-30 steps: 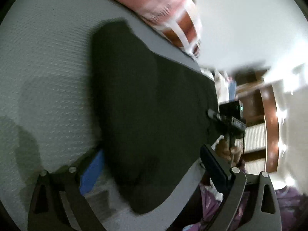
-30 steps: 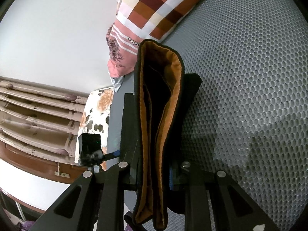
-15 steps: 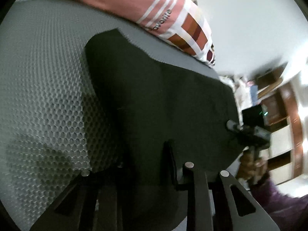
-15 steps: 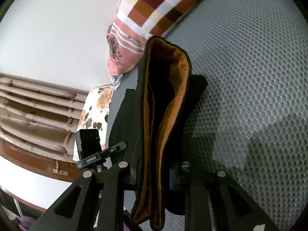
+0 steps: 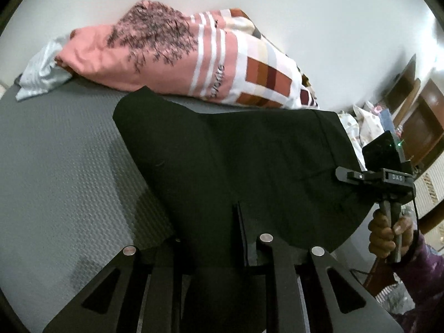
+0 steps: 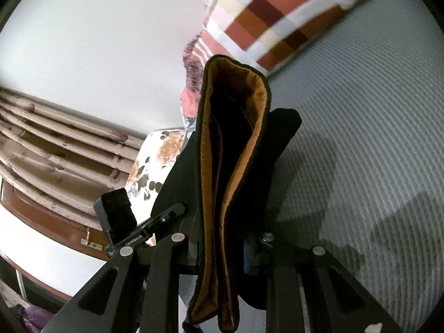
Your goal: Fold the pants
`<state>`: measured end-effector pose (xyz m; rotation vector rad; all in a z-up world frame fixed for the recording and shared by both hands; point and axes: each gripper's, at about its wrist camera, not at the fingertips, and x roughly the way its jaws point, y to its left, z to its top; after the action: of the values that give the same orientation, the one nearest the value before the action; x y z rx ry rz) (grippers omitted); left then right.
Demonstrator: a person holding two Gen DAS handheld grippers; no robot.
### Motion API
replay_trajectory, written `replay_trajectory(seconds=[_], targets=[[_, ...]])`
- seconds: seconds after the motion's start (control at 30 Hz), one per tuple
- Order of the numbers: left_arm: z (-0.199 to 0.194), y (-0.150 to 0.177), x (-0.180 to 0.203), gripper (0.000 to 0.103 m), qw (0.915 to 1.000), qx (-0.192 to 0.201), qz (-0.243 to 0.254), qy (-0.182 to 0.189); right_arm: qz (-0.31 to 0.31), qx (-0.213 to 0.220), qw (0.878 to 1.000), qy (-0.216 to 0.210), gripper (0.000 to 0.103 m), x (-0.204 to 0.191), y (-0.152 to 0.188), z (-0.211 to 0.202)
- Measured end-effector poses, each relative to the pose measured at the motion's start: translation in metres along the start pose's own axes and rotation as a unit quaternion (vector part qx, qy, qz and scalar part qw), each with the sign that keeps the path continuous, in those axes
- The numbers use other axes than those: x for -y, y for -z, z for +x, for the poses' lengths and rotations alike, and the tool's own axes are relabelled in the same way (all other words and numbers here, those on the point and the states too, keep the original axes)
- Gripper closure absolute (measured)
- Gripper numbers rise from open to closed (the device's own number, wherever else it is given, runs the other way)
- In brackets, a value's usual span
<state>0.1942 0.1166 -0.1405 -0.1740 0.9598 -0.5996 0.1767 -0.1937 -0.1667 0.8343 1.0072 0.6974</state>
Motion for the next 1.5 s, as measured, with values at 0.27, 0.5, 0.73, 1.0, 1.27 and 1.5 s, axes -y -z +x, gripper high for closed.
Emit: replay_trajectory(seconds=[0.27,0.5,0.73,1.0,1.27,1.5], targets=[[-0.007,-0.016,-0.005,0.085,0.9989,0.024,0.017,-0.037,-0.018,0.003,1.000,-0.006,0.084,-0.012,-0.018,0.018],[-0.005,-0.025,-0.019,0.085,0.9975,0.035,0.021,-0.057,-0.026,0.000,1.000,-0.005,0.084,-0.017,-0.031,0.033],[0.000,-0.029,-0.032,0.085,0.9965,0.042,0.023,-0.069,-0.033,-0.004,0.999,-0.001,0.084,-0.022,-0.042,0.049],[0.006,-0.032,-0.046,0.085,0.9957,0.043,0.022,-0.078,-0.034,-0.009,0.999,0.003,0.084,-0.030,-0.039,0.063],[0.015,-0.033,-0.060,0.085,0.9958,0.041,0.013,-0.081,-0.034,-0.013,0.999,0.010,0.084,-0.030,-0.039,0.070],[0.025,-0.027,-0.076,0.077,0.9953,0.035,-0.009,-0.090,-0.027,-0.013,0.999,0.020,0.084,-0.024,-0.039,0.071]])
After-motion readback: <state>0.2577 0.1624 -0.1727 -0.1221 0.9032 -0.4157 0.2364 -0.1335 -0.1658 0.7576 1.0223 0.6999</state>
